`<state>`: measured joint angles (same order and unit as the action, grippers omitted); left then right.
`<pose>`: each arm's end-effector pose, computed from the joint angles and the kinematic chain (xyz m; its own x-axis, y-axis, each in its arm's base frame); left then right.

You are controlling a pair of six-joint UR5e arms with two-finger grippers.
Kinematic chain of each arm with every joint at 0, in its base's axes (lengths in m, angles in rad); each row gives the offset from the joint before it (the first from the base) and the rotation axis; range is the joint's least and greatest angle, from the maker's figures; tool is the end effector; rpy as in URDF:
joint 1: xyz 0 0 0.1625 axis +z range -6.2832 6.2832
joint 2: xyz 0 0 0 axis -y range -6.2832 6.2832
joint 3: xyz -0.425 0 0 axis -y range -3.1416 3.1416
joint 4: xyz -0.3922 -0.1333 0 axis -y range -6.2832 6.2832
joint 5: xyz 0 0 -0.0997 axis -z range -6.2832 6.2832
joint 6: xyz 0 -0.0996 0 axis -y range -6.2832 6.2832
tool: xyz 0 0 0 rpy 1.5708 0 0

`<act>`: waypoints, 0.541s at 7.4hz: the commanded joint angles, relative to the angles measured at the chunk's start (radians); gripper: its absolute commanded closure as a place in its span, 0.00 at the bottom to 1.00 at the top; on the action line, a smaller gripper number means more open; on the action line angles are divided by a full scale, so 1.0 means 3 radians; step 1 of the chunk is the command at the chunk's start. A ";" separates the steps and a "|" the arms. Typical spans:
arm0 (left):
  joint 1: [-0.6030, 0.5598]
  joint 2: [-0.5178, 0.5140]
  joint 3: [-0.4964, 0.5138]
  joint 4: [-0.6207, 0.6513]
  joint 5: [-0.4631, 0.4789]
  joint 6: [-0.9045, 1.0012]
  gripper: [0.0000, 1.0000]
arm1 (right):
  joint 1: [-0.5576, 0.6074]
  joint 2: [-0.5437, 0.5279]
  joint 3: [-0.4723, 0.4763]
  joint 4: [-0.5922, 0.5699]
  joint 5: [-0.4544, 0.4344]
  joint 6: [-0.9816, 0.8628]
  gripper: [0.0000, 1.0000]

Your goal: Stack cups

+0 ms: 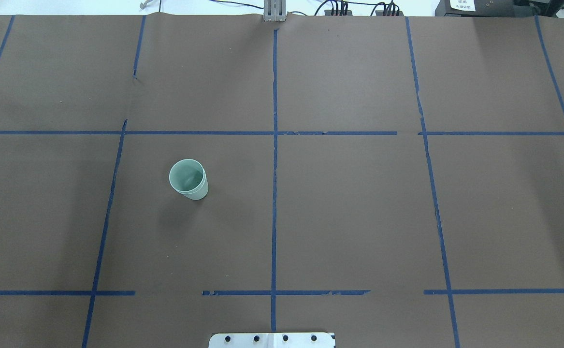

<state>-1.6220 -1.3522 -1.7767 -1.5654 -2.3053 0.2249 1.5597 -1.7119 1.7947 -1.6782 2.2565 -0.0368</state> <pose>-0.0868 -0.3944 0.6581 0.7333 0.1738 -0.6573 -0.1153 0.9846 0.1318 0.0655 -0.4296 0.6304 0.7732 -0.0298 0.6335 0.0396 0.9992 -0.0013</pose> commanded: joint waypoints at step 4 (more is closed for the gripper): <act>-0.0008 0.0007 0.0011 -0.0023 -0.0001 0.0022 0.00 | 0.0001 0.0000 0.0000 0.0000 0.0000 0.0000 0.00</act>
<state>-1.6240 -1.3517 -1.7740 -1.5713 -2.3040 0.2299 1.5591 -1.7119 1.7947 -1.6782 2.2565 -0.0368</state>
